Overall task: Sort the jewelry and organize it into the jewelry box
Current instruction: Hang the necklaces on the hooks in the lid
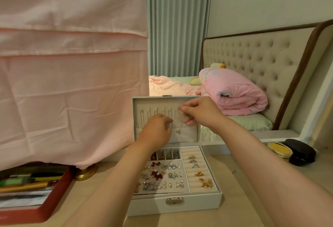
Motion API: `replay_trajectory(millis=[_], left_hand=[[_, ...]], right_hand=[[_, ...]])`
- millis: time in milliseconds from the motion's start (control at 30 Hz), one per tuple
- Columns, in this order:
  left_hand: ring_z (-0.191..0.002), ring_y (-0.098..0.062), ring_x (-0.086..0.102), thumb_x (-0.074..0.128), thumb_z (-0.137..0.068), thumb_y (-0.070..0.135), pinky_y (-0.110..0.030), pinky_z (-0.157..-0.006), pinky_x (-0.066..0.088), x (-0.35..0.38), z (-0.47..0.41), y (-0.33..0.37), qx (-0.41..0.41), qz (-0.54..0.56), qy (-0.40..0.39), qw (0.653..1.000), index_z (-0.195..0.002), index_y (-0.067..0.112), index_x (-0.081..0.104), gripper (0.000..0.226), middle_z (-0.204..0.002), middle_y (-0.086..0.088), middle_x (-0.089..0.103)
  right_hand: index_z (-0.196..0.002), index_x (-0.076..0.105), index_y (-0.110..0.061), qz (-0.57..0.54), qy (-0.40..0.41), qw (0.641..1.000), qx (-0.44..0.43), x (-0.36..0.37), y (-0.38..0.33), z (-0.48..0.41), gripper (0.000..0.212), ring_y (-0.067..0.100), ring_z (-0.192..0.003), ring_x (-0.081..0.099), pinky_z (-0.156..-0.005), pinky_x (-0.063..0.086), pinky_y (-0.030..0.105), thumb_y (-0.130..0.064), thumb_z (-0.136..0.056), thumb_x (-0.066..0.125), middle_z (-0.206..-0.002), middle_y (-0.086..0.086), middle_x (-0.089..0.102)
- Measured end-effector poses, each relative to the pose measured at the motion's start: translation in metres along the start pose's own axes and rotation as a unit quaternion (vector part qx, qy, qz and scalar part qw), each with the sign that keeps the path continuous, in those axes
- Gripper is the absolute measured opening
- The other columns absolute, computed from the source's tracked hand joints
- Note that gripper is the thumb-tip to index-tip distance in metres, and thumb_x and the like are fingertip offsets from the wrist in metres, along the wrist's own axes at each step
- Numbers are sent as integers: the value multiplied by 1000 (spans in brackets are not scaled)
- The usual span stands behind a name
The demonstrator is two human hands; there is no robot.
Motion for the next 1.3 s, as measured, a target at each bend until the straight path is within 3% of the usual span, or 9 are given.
replay_trajectory(millis=[100, 233, 433, 533, 633, 733, 867, 1100, 1300], left_hand=[[-122, -23, 48, 48, -98, 19, -42, -101, 45, 5, 2, -2, 35, -85, -3, 996, -131, 17, 64, 37, -125, -3, 60], [-115, -25, 50, 46, -97, 25, -39, -93, 46, 10, 7, -4, 45, -191, -37, 980, -130, 21, 63, 38, -121, -4, 62], [-116, -24, 47, 50, -95, 29, -37, -97, 42, 8, 3, 1, 33, -194, -77, 977, -127, 19, 62, 35, -121, -5, 60], [-113, -22, 52, 52, -94, 34, -38, -96, 44, 3, 3, 1, 27, -178, -80, 980, -122, 24, 64, 33, -116, 0, 64], [-110, -21, 54, 51, -93, 35, -38, -96, 44, -1, 7, -1, 21, -165, -89, 982, -119, 26, 66, 31, -113, 2, 66], [-116, -21, 54, 52, -93, 35, -41, -100, 45, -6, 11, -2, 14, -139, -100, 985, -125, 25, 63, 35, -120, 2, 66], [-121, -14, 56, 55, -97, 31, -37, -104, 46, -22, 28, -1, -3, -47, -79, 996, -138, 25, 56, 42, -133, 6, 61], [-90, 5, 59, 58, -96, 23, -25, -85, 53, -52, 87, -11, -37, 20, -31, 999, -109, 34, 72, 22, -105, 19, 67], [-97, -1, 59, 58, -94, 18, -29, -90, 51, -52, 126, -19, -45, 13, -37, 998, -102, 33, 75, 24, -103, 20, 64]], right_hand=[[-94, 73, -8, -23, 28, 999, -18, 4, 3, -11, 7, 16, -67, 72, -66, 63, 30, -4, -94, 67, -81, 9, 72], [-95, 72, -7, -40, 44, 998, -36, 11, 8, -19, 9, 18, -70, 72, -71, 64, 34, -1, -95, 65, -82, 9, 71], [-87, 74, -16, -9, 66, 995, -72, 15, 12, -31, 16, 14, -71, 74, -73, 63, 33, -3, -93, 67, -79, 7, 75], [-99, 79, -18, 136, 62, 984, -101, 19, 20, -29, 12, 8, -81, 70, -83, 57, 28, -13, -91, 71, -87, -7, 76], [-101, 79, -29, 379, 10, 919, -109, 26, 28, -17, 13, 10, -95, 66, -79, 48, 26, -27, -90, 72, -101, -13, 74], [-102, 76, -31, 471, -3, 877, -89, 30, 30, -5, 14, 16, -99, 67, -75, 47, 28, -34, -90, 70, -102, -10, 74], [-113, 73, -31, 467, 31, 877, -111, 30, 12, 19, 21, 15, -104, 64, -82, 49, 30, -32, -94, 65, -110, -11, 72], [-91, 76, -37, 372, -125, 918, -50, 64, 11, 89, 7, -5, -78, 64, -80, 55, 26, -31, -89, 74, -86, -22, 70], [-83, 76, -37, 394, -109, 912, -10, 87, 24, 111, 13, -1, -68, 63, -69, 54, 27, -49, -79, 78, -72, -17, 70]])
Point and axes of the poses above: each hand's wrist, its own z-axis away from the middle knuckle, its own x-axis out of the palm, y = z × x, the point moved 3 cm from there along -z, towards the middle knuckle
